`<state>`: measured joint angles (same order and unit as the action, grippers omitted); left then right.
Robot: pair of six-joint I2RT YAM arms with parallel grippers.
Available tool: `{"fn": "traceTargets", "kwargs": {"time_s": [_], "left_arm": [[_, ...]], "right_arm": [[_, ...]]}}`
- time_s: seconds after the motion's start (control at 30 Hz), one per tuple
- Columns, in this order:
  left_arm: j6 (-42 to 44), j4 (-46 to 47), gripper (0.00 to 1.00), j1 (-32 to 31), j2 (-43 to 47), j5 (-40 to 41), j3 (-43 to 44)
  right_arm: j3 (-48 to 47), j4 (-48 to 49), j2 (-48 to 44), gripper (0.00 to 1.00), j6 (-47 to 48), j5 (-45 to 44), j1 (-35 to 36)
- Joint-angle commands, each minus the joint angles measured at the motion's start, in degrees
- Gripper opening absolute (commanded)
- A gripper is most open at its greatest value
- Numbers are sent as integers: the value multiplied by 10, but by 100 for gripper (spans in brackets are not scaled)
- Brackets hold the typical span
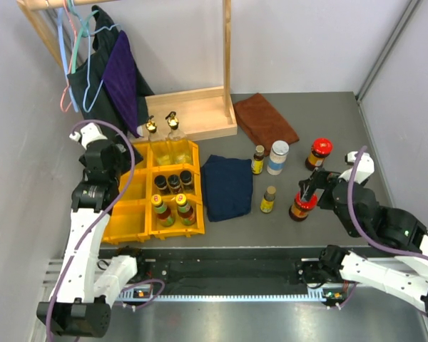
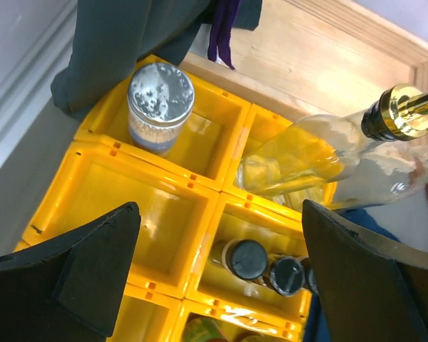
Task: Organize the condiment bottles
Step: Place the bottle in the storage box, then pick up the bottle from the center of the board.
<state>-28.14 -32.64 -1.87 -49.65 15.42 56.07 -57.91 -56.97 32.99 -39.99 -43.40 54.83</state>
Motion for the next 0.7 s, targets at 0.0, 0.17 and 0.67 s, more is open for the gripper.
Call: {"fn": "traceTargets", "kwargs": {"time_s": [0.0, 0.17, 0.67], "left_arm": [[-73, 5, 99, 3, 3, -4, 39], [-51, 16, 99, 3, -19, -2, 91], [75, 4, 99, 3, -54, -53, 156]], "right_arm": [[-33, -17, -1, 99, 16, -11, -4], [-63, -2, 41, 99, 39, 16, -4], [-56, 91, 138, 99, 62, 85, -94]]}}
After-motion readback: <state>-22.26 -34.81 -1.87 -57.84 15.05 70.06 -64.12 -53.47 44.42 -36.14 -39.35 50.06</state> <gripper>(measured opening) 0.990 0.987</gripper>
